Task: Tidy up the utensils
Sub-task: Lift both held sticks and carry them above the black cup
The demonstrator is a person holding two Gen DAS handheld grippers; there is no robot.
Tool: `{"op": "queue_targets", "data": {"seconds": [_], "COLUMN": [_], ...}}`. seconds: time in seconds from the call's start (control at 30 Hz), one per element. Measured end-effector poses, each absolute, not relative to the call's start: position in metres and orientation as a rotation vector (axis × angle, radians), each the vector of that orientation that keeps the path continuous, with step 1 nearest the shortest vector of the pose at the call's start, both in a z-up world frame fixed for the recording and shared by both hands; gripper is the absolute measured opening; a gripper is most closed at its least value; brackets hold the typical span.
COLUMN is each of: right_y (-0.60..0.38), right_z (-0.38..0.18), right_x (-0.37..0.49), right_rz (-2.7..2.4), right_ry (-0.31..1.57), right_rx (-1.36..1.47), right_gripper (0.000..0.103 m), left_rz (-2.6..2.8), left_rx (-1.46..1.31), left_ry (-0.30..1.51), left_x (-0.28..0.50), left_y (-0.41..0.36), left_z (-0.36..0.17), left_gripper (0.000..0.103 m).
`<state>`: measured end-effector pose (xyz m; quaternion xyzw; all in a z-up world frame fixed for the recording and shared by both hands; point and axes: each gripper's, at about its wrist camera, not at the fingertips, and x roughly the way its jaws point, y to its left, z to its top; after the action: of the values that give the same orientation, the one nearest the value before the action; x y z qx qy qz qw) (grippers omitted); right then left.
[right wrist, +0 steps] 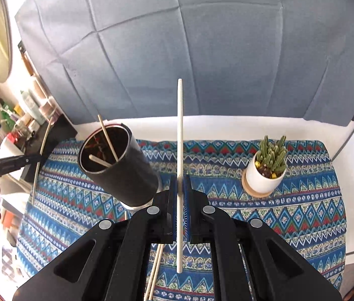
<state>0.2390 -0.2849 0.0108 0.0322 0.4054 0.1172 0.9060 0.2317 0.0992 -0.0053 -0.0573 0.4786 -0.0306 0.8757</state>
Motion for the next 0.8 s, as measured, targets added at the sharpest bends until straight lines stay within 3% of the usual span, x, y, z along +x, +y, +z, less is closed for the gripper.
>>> {"op": "queue_targets", "data": {"seconds": [0.43,0.8], "right_y": [-0.247,-0.222], "right_z": [0.037,0.023], "right_x": [0.266,0.291], "right_rz": [0.381,0.466], "right_ry": [0.619,0.517], "right_rx": [0.128,0.194], "right_gripper": [0.005,0.005], "left_rz": [-0.211,-0.368], "left_rx": [-0.185,-0.281], "left_ry": [0.858,0.614], "left_x": [0.265,0.27], "left_y": [0.066,0.051], "left_z": [0.03,0.03], "left_gripper": [0.005,0.005]}}
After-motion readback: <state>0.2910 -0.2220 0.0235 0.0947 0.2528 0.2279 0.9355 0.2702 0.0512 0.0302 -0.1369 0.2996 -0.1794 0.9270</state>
